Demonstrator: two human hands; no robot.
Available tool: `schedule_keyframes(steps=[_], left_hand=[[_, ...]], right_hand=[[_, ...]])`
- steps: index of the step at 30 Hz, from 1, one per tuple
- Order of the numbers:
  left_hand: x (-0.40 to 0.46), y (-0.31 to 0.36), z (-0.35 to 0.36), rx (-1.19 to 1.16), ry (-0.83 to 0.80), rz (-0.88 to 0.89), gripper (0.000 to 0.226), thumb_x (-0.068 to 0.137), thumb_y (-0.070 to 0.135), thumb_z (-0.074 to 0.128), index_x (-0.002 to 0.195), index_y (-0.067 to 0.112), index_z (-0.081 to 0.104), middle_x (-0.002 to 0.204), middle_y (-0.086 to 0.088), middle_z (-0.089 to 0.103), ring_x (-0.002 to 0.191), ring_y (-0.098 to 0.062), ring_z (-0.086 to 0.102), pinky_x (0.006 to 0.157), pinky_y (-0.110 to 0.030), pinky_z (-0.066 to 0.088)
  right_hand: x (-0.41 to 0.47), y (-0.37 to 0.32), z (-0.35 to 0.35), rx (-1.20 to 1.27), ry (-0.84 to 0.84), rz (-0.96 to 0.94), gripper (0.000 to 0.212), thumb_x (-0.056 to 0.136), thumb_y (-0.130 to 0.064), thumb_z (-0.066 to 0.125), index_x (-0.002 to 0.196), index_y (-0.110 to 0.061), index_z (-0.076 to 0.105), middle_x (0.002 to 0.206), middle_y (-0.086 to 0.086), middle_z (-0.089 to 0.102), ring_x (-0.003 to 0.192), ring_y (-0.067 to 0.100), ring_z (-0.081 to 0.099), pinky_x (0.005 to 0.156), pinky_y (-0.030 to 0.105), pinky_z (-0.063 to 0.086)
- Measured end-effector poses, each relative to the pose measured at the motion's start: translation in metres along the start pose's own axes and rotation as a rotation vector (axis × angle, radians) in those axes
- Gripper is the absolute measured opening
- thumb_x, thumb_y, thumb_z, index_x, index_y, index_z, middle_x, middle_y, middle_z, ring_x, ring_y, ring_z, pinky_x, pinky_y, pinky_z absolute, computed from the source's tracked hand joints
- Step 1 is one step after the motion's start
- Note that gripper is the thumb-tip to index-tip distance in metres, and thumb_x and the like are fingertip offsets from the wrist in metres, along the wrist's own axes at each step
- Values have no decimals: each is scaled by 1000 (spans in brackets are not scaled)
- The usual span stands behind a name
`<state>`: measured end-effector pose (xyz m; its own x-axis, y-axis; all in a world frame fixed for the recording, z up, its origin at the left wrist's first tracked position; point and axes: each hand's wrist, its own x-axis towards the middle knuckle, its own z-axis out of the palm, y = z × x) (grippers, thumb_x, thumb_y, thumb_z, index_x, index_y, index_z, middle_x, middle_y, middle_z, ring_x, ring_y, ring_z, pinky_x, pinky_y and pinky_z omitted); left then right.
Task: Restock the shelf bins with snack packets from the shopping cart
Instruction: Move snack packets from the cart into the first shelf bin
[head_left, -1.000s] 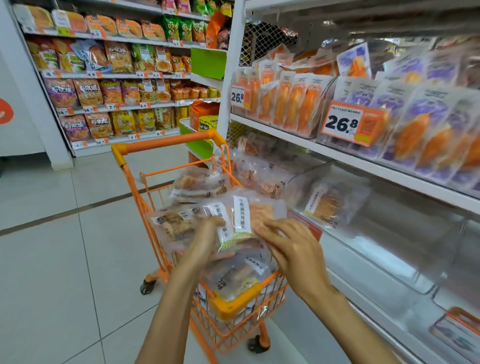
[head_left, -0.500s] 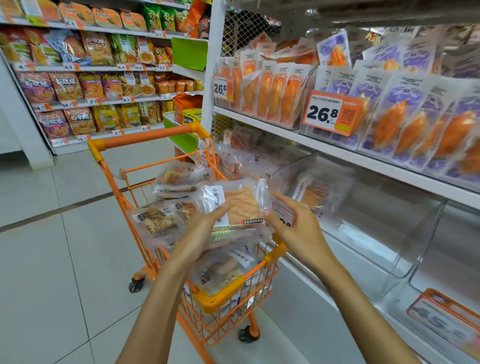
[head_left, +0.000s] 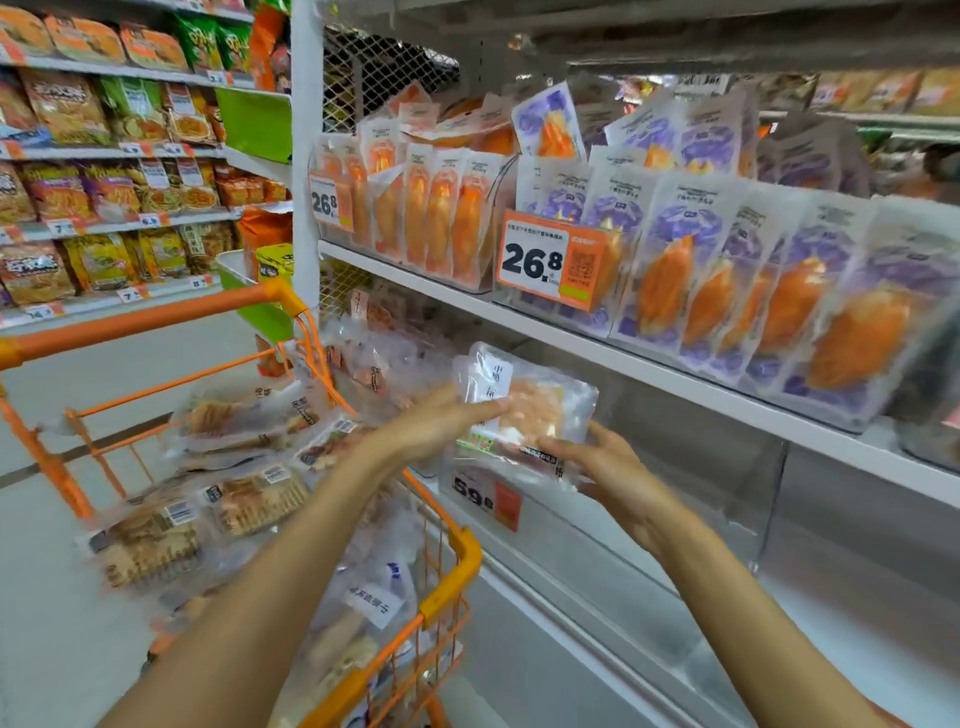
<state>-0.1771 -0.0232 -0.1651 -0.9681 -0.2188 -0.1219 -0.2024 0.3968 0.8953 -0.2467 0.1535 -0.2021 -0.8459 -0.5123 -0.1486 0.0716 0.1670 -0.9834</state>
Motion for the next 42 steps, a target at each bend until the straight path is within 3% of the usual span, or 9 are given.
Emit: schedule_keyframes(steps=[4, 11, 17, 24, 28, 30, 35, 38, 42], left_hand=[[49, 8, 12, 18, -25, -63, 13, 96, 23, 57, 105, 29, 51, 89, 18, 54, 88, -5, 53, 51, -1, 38], [116, -24, 52, 99, 10, -308, 52, 91, 10, 61, 138, 2, 42, 127, -9, 52, 113, -23, 51, 84, -29, 45], [135, -34, 66, 255, 47, -467, 56, 96, 9, 53, 144, -4, 29, 147, -17, 37, 132, -32, 42, 106, -37, 40], [123, -27, 62, 686, 126, -482, 60, 95, 47, 51, 141, 10, 40, 134, -5, 52, 122, -22, 53, 88, -28, 44], [133, -28, 66, 289, -77, -548, 45, 102, 24, 43, 136, -5, 39, 121, -17, 62, 113, -25, 61, 98, -32, 48], [128, -21, 66, 17, -173, -589, 36, 101, 21, 46, 111, -13, 48, 98, -22, 64, 117, -29, 59, 97, -31, 48], [119, -16, 65, -389, -72, -627, 39, 101, 33, 46, 110, -5, 39, 94, -28, 55, 118, -40, 53, 98, -42, 42], [122, -20, 67, -283, -49, -615, 40, 99, 34, 49, 101, -5, 45, 93, -24, 55, 100, -36, 63, 91, -36, 47], [132, -27, 71, -170, 10, -628, 63, 98, 41, 49, 127, -15, 43, 119, -27, 59, 107, -31, 64, 88, -35, 52]], right_hand=[[30, 8, -13, 8, 100, -45, 25, 82, -2, 70, 98, -18, 58, 91, -12, 63, 82, -2, 64, 71, 13, 48], [87, 48, -16, -267, 269, 8, 18, 83, 2, 66, 91, -8, 53, 85, 1, 52, 81, 17, 52, 50, 12, 39], [117, 77, -13, -689, 441, 40, 40, 73, -30, 74, 106, -15, 56, 107, 9, 62, 104, 31, 60, 79, 30, 51], [99, 73, -14, -786, 437, 89, 48, 78, -29, 74, 114, -10, 48, 112, 12, 63, 103, 35, 61, 72, 32, 46], [98, 73, -14, -634, 330, 155, 78, 66, -43, 78, 120, -6, 37, 108, 11, 63, 93, 34, 66, 75, 38, 56], [98, 74, -13, -518, 315, 169, 79, 63, -44, 71, 122, -4, 35, 108, 12, 63, 88, 34, 67, 76, 45, 58], [97, 72, -12, -428, 282, 120, 65, 77, -36, 64, 124, -1, 37, 113, 12, 60, 100, 33, 62, 81, 38, 53], [101, 75, -16, -435, 242, 123, 51, 88, -16, 59, 128, 1, 33, 111, 10, 49, 101, 28, 52, 87, 38, 45], [102, 71, -16, -323, 271, 137, 43, 84, -33, 51, 113, -2, 42, 108, 14, 56, 98, 32, 58, 87, 43, 49]])
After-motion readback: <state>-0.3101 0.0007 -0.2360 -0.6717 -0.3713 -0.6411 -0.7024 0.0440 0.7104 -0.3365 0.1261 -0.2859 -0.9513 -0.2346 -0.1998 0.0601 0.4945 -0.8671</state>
